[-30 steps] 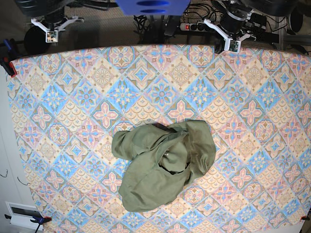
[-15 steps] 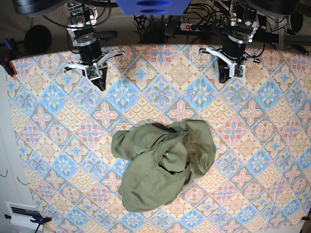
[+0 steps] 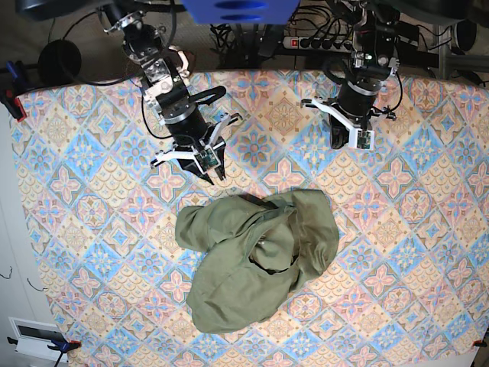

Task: Layout the t-shirt on the table in an organized manner, then fold the t-shirt properly
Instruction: 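Move the right gripper down onto the crumpled green t-shirt, then close the right gripper on a fold of the green t-shirt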

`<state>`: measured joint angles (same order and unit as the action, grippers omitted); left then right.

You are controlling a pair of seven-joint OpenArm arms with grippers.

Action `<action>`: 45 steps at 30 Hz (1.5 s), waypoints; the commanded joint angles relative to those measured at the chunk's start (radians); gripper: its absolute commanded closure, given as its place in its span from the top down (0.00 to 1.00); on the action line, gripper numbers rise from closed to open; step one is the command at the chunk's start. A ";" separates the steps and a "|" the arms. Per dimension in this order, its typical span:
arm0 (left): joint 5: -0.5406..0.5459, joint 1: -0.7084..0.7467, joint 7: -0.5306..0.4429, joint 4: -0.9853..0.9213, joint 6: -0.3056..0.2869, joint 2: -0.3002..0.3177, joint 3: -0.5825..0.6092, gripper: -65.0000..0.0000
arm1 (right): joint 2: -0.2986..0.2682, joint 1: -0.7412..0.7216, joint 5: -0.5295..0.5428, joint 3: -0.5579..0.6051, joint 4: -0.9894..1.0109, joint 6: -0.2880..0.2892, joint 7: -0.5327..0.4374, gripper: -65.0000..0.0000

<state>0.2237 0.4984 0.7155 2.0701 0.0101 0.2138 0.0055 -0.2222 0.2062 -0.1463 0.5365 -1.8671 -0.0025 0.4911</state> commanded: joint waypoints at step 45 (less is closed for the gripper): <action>-0.005 -0.022 0.086 0.014 -0.002 -0.123 -0.058 0.22 | 0.123 -0.609 -0.115 0.465 0.507 -0.003 -0.030 0.32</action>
<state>0.2176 0.4770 0.8223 2.0663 0.0109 0.0910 -0.0521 -0.1089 -0.3790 -0.2546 1.0061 -1.3411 0.0032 0.4831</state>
